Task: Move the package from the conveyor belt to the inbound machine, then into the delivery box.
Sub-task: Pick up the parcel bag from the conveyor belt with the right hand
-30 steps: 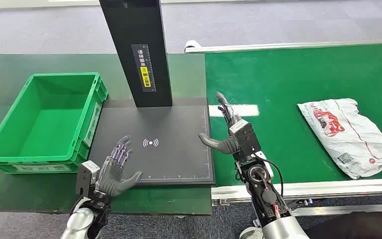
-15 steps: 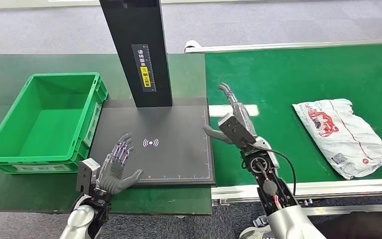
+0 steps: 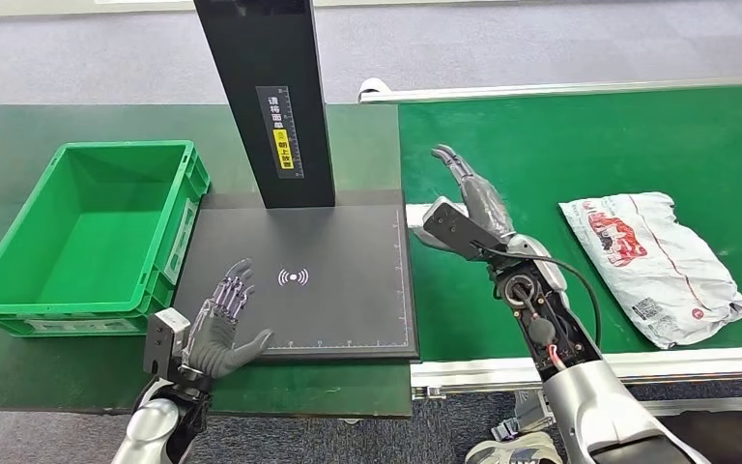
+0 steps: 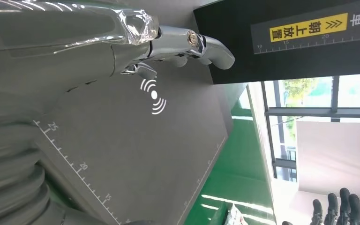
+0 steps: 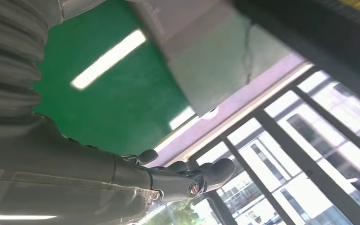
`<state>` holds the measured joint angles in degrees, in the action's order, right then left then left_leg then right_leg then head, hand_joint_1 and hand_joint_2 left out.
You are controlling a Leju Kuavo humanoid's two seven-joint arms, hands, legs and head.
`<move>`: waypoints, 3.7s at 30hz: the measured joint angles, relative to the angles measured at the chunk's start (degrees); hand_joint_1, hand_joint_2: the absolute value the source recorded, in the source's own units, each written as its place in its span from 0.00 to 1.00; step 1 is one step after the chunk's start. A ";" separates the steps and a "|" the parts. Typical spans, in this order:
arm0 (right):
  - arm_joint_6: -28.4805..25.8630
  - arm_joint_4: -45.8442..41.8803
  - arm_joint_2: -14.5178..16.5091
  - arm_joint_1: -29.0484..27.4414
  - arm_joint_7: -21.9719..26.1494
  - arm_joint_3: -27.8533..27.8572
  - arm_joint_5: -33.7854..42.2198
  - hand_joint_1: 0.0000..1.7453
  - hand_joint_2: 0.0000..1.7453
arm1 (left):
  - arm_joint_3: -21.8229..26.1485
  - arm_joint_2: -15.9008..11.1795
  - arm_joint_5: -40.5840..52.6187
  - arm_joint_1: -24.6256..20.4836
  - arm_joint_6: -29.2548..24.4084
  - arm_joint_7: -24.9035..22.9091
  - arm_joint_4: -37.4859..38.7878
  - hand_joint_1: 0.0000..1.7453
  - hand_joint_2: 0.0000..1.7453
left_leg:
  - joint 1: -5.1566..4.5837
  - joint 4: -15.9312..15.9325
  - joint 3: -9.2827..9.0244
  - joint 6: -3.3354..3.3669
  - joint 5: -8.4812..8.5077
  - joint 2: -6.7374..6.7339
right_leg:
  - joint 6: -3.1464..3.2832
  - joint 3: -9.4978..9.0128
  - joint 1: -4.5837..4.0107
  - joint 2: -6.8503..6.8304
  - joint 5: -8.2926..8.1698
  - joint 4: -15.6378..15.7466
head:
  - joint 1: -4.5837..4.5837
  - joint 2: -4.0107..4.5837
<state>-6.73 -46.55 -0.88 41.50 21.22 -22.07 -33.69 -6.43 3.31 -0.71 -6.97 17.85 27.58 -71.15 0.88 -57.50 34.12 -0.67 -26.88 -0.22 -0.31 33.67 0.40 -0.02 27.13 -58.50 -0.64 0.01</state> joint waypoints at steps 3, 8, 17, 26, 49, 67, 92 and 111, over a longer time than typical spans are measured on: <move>-0.58 3.46 -1.60 2.40 -1.24 -0.67 -1.73 0.00 1.00 | 0.01 -0.46 -0.41 0.59 0.03 0.00 -0.46 0.00 1.00 | 0.00 -0.01 0.00 0.00 0.00 0.03 | 0.00 -0.01 0.00 -0.01 -0.01 0.00 | 0.01 0.00; -1.19 7.29 -3.38 4.21 -2.28 -1.34 -2.95 0.00 1.00 | 0.02 -0.91 -0.61 1.54 0.07 -0.01 -1.57 0.00 1.00 | 0.00 -0.01 0.01 0.00 -0.01 0.05 | 0.00 0.03 0.00 -0.01 0.00 0.00 | 0.01 0.01; -1.01 16.27 -8.93 6.59 -15.02 -2.58 -9.59 0.00 1.00 | 0.05 -1.68 -1.44 2.55 0.16 -0.80 -2.60 0.00 1.00 | -0.03 -0.02 0.05 0.01 0.00 0.23 | -0.01 -0.02 0.03 -0.21 0.00 0.01 | 0.01 0.01; 10.64 23.96 -14.32 7.47 -27.79 -3.27 -16.32 0.00 1.00 | 0.15 -1.97 -1.62 0.63 0.14 -1.50 -1.62 0.00 1.00 | -0.05 -0.03 0.04 0.02 0.00 0.20 | -0.02 0.03 0.05 -0.20 0.00 0.02 | 0.02 -0.01; -12.58 25.37 -14.04 6.89 -31.21 -4.63 -26.87 0.00 1.00 | 0.66 -0.61 -0.53 0.94 -0.71 -1.92 -1.45 0.00 1.00 | -0.03 -0.02 0.09 0.02 0.00 0.11 | -0.01 0.06 0.03 -0.14 0.00 0.01 | 0.02 0.00; 10.78 25.02 -12.40 6.43 -37.11 -0.17 -35.11 0.00 1.00 | 0.86 -0.43 -0.55 -1.28 -0.69 -1.67 -0.44 0.00 1.00 | -0.04 -0.03 0.10 0.02 0.01 0.15 | -0.01 0.09 0.04 -0.17 0.00 0.01 | 0.02 0.01; 23.63 27.14 -13.48 5.96 -33.00 0.30 -35.60 1.00 1.00 | 0.39 -0.34 -0.49 -5.32 -0.40 -0.68 5.96 0.00 1.00 | -0.03 -0.03 -0.04 0.02 0.01 0.15 | -0.02 -0.07 0.04 -0.18 0.00 0.03 | 0.01 0.00; 2.08 21.75 -9.21 3.82 -16.91 9.17 -18.36 1.00 1.00 | 2.38 0.46 -1.23 2.36 -12.88 2.87 -6.72 0.00 1.00 | -0.02 -0.01 0.04 0.01 -0.01 0.07 | -0.01 0.04 0.02 -0.09 0.01 0.00 | 0.03 0.01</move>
<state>-4.66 -24.81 -10.09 45.32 4.31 -12.90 -52.05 -4.05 3.78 -1.94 -4.62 4.97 30.46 -77.87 0.86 -57.51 34.16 -0.66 -26.89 -0.15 -0.33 33.71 0.42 -0.11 27.14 -58.49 -0.61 0.02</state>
